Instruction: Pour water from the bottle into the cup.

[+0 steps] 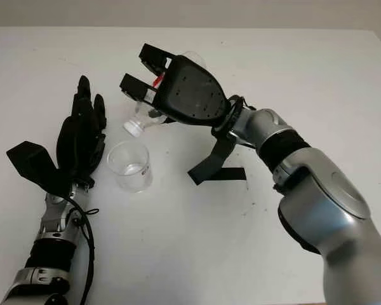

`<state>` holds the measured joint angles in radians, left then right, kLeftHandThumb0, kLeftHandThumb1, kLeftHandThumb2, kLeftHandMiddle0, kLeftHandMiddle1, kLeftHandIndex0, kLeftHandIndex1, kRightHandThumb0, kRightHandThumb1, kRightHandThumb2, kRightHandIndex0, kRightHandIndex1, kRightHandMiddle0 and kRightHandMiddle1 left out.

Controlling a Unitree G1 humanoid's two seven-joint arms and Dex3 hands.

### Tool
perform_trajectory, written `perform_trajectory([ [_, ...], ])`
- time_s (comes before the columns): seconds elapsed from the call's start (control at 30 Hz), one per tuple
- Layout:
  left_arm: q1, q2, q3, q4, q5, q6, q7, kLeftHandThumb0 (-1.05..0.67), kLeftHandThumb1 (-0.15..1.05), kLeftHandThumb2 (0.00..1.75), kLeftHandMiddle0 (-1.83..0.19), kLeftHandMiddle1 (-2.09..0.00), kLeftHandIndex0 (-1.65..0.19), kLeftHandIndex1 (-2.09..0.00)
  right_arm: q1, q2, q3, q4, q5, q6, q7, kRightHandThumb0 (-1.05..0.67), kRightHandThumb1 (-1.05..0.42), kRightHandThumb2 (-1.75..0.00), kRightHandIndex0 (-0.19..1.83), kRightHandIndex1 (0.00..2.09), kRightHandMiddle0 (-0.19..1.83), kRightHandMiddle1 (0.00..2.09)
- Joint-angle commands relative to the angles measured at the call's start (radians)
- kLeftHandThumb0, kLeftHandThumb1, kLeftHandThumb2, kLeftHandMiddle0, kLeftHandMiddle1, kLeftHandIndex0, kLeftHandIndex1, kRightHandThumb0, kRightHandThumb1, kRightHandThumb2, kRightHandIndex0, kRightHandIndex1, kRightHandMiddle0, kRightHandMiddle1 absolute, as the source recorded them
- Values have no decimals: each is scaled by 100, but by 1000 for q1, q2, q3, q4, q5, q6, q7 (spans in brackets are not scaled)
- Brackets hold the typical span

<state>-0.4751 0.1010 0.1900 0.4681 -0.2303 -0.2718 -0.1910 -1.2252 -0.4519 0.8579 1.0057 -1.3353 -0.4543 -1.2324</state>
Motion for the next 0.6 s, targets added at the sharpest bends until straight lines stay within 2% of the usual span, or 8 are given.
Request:
perform_trajectory([
  [0.0, -6, -4, 0, 4, 1, -8, -3, -83, 105, 71, 19, -3, 19, 0, -33, -8, -2, -10, 12, -6, -25, -53, -105, -43, 113, 209, 45, 209],
  [0.27, -7, -6, -2, 2, 4, -2, 8, -83, 105, 71, 19, -3, 19, 0, -34, 0, -1, 12, 21, -26, -58, -51, -105, -38, 114, 209, 48, 209],
  [0.4, -7, -4, -2, 2, 2, -3, 4, -83, 105, 72, 19, -2, 19, 0, -6, 13, -62, 32, 146, -137, 15, -51, -105, -33, 116, 209, 51, 209],
  [0.43, -6, -4, -2, 1, 1, 0, 4, -83, 105, 72, 19, -2, 19, 0, 2, 12, -80, 32, 183, -165, 50, -51, -105, -32, 118, 209, 61, 209],
  [0.5, -5, -4, -2, -1, 2, 3, 5, -83, 105, 71, 19, -2, 19, 0, 21, 10, -123, 29, 267, -224, 130, -50, -105, -33, 123, 209, 93, 209],
  [0.57, -4, -3, -2, 1, 2, 0, 3, -83, 105, 72, 19, -2, 19, 0, 60, 17, -203, 22, 413, -289, 279, -48, -105, -29, 130, 209, 112, 209],
])
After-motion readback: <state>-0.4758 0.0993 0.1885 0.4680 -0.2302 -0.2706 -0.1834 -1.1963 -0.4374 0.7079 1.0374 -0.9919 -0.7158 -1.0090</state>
